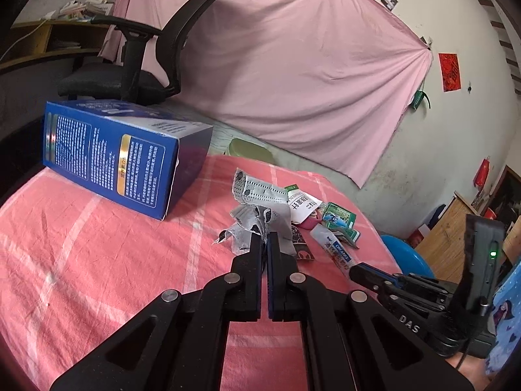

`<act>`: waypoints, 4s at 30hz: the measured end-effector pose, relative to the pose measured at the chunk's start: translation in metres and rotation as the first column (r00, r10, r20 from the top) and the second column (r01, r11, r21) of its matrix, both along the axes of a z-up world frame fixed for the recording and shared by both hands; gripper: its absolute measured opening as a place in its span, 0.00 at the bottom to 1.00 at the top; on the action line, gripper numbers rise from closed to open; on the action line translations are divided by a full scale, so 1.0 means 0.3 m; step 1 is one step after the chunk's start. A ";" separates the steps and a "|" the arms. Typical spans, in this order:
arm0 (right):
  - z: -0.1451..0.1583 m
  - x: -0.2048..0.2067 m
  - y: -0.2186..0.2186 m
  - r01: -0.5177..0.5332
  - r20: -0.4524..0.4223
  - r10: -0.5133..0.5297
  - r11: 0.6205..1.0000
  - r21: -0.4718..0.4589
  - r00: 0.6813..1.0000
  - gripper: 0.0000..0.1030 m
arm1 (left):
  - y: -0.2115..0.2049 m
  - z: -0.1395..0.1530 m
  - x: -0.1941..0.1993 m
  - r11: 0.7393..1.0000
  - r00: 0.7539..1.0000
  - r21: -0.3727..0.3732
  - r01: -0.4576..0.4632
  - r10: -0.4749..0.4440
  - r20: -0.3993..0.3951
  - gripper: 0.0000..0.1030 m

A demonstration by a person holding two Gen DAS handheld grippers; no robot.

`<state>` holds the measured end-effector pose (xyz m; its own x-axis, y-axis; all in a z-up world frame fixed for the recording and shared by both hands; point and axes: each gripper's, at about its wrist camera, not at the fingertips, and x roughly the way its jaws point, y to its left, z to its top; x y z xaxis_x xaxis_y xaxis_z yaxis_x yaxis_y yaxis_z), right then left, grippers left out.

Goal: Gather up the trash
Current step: 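Grasp the grey face mask with the left tool while the right tool grasps the white strip, then carry the mask and strip over the blue bucket and open both tools, then bring both tools back over the table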

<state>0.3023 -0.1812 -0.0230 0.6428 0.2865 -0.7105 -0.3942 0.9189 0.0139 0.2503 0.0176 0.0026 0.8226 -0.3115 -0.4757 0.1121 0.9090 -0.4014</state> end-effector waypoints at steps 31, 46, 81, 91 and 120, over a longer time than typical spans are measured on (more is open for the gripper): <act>0.369 -0.404 -0.467 0.191 0.582 -0.323 0.942 0.278 0.746 0.17 | -0.604 0.261 -0.145 0.969 0.829 0.233 0.083 -0.197 0.524 0.01; 0.269 -0.367 -0.802 0.399 0.507 -0.503 0.864 0.307 0.700 0.17 | -1.010 0.208 0.037 0.917 0.827 0.235 0.322 -0.393 0.401 0.01; -0.028 -0.171 -0.933 0.536 0.188 -0.595 0.794 0.288 0.781 0.40 | -1.071 0.038 0.374 0.903 0.902 0.049 0.427 -0.420 -0.101 0.36; 0.169 -0.257 -0.852 0.494 0.317 -0.568 0.821 0.285 0.760 0.65 | -0.878 0.155 0.238 0.935 0.940 0.140 0.326 -0.336 0.056 0.57; 0.330 -0.361 -0.217 0.209 0.595 -0.342 0.936 0.283 0.727 1.00 | -0.151 0.219 -0.113 0.958 0.914 0.220 -0.182 0.082 0.398 0.98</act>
